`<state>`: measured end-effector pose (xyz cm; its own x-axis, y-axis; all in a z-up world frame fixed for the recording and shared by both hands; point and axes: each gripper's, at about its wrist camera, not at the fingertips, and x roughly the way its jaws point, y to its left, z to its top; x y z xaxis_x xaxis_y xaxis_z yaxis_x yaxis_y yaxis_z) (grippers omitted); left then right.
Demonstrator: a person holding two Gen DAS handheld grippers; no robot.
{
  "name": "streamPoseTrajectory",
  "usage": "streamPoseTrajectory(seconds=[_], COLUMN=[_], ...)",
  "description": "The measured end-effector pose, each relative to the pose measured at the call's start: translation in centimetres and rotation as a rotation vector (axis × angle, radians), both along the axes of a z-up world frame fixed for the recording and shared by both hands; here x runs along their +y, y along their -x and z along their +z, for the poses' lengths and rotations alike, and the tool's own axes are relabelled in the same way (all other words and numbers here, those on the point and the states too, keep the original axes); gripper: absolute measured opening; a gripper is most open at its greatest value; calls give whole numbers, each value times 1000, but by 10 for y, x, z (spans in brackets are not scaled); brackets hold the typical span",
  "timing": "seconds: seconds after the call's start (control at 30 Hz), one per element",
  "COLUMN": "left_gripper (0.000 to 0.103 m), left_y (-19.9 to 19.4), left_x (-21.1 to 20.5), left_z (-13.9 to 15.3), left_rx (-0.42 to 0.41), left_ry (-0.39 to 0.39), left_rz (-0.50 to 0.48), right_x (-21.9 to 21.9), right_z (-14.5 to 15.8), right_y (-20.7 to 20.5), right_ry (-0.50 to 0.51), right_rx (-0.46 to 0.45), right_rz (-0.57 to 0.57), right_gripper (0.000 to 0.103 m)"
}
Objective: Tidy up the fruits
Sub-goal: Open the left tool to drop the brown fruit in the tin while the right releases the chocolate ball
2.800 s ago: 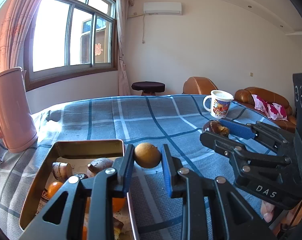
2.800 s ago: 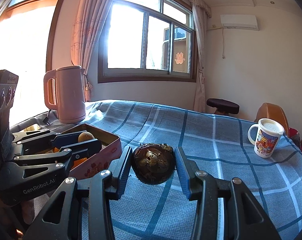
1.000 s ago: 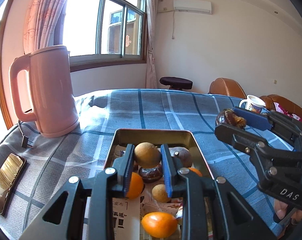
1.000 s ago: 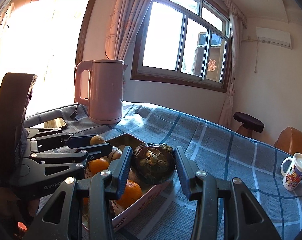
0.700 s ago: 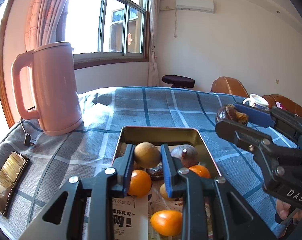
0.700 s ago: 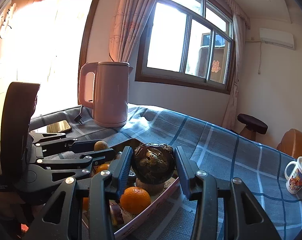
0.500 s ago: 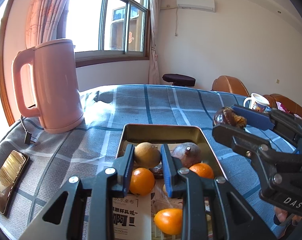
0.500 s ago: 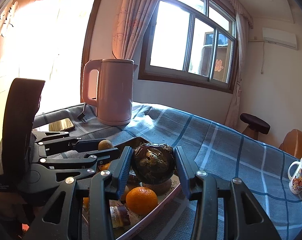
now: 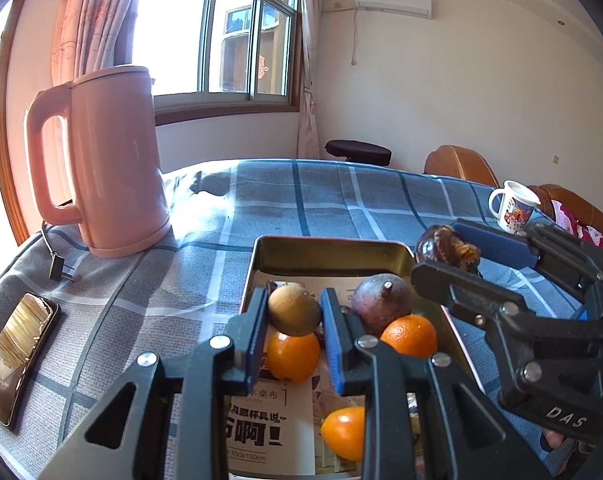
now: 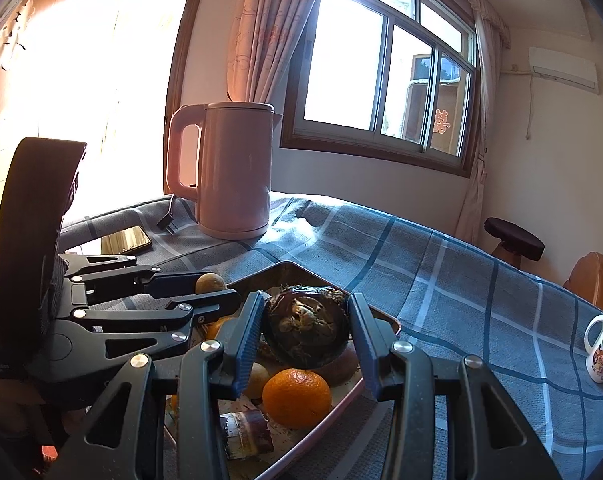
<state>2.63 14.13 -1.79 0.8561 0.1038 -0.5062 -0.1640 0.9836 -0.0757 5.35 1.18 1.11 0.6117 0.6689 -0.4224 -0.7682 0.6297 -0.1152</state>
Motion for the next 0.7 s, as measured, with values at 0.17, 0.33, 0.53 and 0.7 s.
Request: streamPoseTrajectory(seconds=[0.17, 0.33, 0.53, 0.7], left_gripper=[28, 28, 28, 28], left_y=[-1, -3, -6, -11], left_x=[1, -2, -3, -3], left_z=[-1, -3, -4, -7], left_rx=[11, 21, 37, 65], left_ry=[4, -2, -4, 6], left_rz=[-10, -19, -30, -40], right_x=[2, 3, 2, 7], right_z=[-4, -9, -12, -18], right_y=[-1, -5, -7, -10], right_ry=[9, 12, 10, 29], right_rx=[11, 29, 46, 70], right_rz=[-4, -10, -13, -5], right_gripper=[45, 45, 45, 46])
